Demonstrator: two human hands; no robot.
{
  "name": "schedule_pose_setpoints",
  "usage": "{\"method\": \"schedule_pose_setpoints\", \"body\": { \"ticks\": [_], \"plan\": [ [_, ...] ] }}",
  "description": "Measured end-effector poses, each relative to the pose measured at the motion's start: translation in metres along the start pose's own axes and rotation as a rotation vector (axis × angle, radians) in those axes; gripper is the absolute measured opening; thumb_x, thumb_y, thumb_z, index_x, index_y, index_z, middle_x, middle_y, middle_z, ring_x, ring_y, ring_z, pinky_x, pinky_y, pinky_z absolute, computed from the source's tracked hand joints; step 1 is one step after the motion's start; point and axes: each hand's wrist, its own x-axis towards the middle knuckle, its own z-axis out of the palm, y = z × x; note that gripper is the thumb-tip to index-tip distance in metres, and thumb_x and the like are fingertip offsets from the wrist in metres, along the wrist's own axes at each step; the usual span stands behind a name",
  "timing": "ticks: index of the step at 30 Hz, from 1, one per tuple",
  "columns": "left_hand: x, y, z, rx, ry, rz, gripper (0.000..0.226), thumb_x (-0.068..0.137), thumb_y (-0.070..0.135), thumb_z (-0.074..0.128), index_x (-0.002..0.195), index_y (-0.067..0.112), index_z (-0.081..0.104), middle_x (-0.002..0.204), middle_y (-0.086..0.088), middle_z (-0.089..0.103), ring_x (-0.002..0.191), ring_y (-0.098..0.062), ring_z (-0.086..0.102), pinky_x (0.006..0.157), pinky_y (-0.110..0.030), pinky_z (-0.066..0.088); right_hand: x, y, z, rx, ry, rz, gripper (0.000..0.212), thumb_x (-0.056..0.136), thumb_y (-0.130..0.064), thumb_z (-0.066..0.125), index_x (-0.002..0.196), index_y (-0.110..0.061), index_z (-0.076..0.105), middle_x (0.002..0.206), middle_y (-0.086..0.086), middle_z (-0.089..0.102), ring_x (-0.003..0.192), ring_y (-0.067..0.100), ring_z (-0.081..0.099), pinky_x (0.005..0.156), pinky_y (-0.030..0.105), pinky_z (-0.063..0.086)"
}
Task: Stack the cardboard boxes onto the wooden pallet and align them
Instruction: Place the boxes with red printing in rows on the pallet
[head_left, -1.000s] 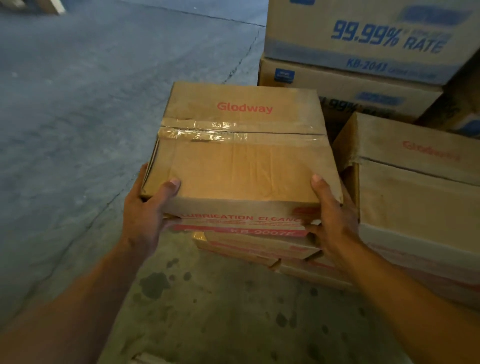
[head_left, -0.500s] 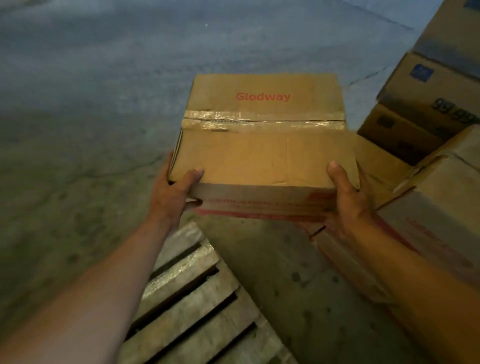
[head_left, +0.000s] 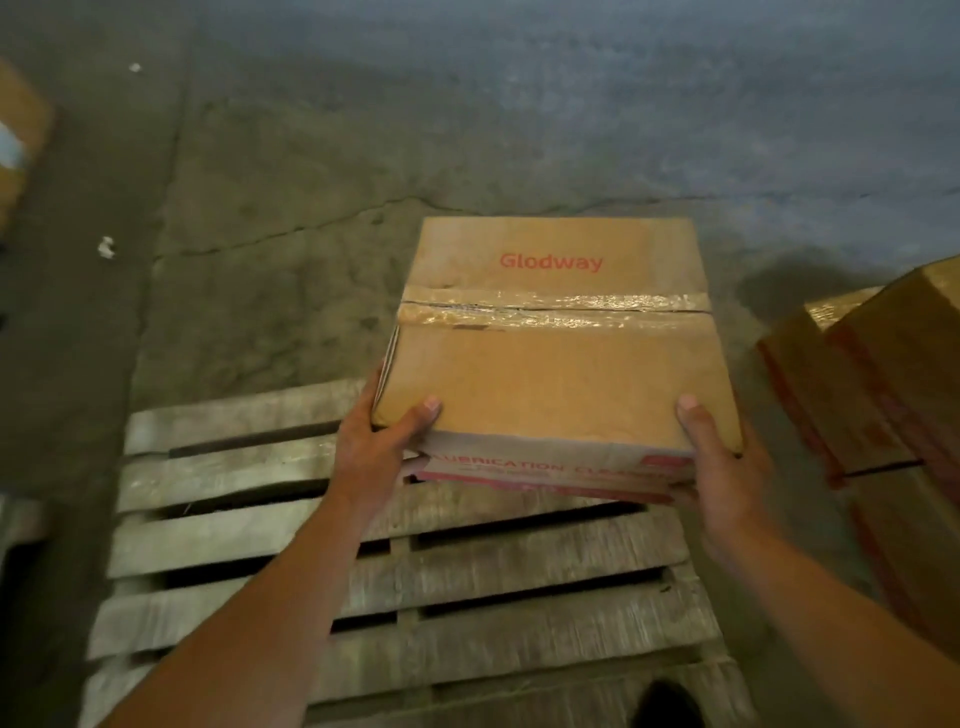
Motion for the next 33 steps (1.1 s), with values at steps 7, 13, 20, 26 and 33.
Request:
{"method": "schedule_pose_setpoints", "body": {
  "ticks": [7,13,20,26,33],
  "plan": [
    [-0.034,-0.059,-0.217,-0.034,0.073,-0.064,0.067,0.082,0.022,0.079,0.141,0.037,0.052,0.127,0.003,0.066,0.112,-0.018,0.067,0.09,-0.053,0.058,-0.128,0.088,0.139,-0.108,-0.11,0.092,0.07,0.069,-0.076,0.072,0.132,-0.052,0.055,0.125,-0.003,0.067,0.111,0.028,0.066,0.092,0.056,0.056],
    [-0.074,-0.123,-0.377,-0.01,0.126,-0.153,0.057,0.084,0.019,0.077,0.13,0.046,0.054,0.126,0.004,0.068,0.116,-0.02,0.065,0.095,-0.05,0.055,-0.233,0.178,0.231,-0.201,-0.19,0.19,0.052,0.065,-0.083,0.068,0.112,-0.077,0.046,0.13,-0.002,0.058,0.118,0.031,0.058,0.096,0.06,0.052],
    [-0.115,-0.181,-0.477,0.003,0.244,-0.243,0.076,0.083,0.014,0.076,0.146,0.039,0.043,0.127,0.0,0.065,0.117,-0.027,0.063,0.099,-0.052,0.052,-0.301,0.246,0.293,-0.254,-0.282,0.227,0.089,0.068,-0.079,0.068,0.147,-0.05,0.038,0.131,-0.001,0.054,0.123,0.029,0.053,0.105,0.058,0.046],
    [-0.126,-0.217,-0.521,-0.02,0.328,-0.309,0.092,0.081,0.004,0.075,0.157,0.028,0.029,0.135,-0.006,0.055,0.113,-0.029,0.06,0.106,-0.052,0.047,-0.318,0.291,0.32,-0.354,-0.283,0.247,0.077,0.084,-0.064,0.063,0.152,-0.05,0.03,0.151,0.004,0.043,0.134,0.032,0.045,0.11,0.061,0.039],
    [-0.115,-0.255,-0.556,0.044,0.313,-0.324,0.095,0.077,0.003,0.078,0.156,0.025,0.029,0.139,-0.01,0.057,0.103,-0.022,0.065,0.102,-0.048,0.051,-0.337,0.336,0.34,-0.469,-0.211,0.226,0.068,0.094,-0.046,0.061,0.155,-0.041,0.03,0.153,0.011,0.043,0.133,0.037,0.045,0.108,0.057,0.04]
  ]
}}
